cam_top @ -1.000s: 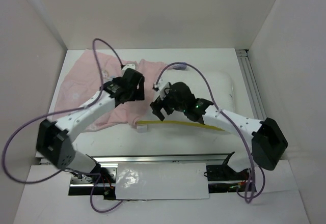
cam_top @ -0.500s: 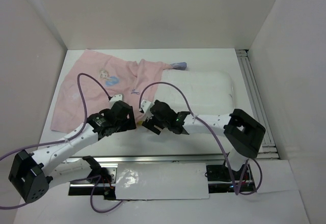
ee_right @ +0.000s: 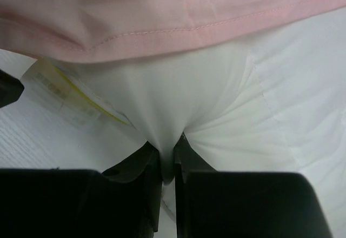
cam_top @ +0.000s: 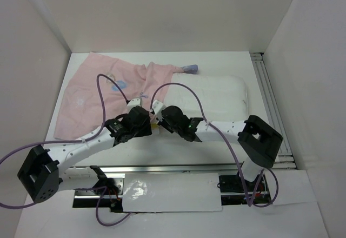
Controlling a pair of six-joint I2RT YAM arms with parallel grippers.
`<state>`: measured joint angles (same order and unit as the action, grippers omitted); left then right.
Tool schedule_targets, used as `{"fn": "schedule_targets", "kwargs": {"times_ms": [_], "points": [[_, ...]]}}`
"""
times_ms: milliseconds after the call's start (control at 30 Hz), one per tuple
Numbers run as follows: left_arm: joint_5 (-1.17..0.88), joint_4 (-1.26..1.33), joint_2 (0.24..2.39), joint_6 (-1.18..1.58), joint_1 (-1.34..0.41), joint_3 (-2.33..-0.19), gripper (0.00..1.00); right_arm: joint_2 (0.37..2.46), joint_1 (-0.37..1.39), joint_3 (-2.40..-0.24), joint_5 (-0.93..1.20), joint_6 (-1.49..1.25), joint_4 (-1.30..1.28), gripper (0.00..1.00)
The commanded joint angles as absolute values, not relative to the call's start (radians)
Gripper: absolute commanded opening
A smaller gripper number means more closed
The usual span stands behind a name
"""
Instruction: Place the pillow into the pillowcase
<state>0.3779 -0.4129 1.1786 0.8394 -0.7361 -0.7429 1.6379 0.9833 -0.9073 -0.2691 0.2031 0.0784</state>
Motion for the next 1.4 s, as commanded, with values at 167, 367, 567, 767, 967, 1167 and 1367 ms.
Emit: {"fn": "schedule_targets", "kwargs": {"times_ms": [167,367,567,767,967,1167,1367], "points": [[0.494,-0.354,1.249,0.833,-0.739,-0.785,0.64,1.585,0.957,-0.906,-0.222,0.163,0.126,0.0],[0.528,-0.364,1.293,0.844,-0.739,-0.824,0.5,1.565,0.939,-0.907,-0.166,0.132,0.126,0.0],[0.549,-0.394,1.318,0.857,-0.739,-0.844,0.32,1.565,0.93,-0.907,-0.14,0.111,0.126,0.0],[0.534,-0.379,1.276,0.844,-0.739,-0.825,0.0,1.574,0.93,-0.916,-0.159,0.059,0.167,0.0],[0.45,-0.339,1.175,0.801,-0.811,-0.805,0.0,1.621,0.92,-1.021,-0.23,-0.063,0.23,0.0],[0.393,-0.324,1.106,0.758,-0.911,-0.816,0.0,1.655,0.901,-1.132,-0.262,-0.196,0.255,0.0],[0.347,-0.311,1.095,0.749,-0.959,-0.834,0.0,1.666,0.888,-1.131,-0.144,-0.331,0.38,0.0]]}}
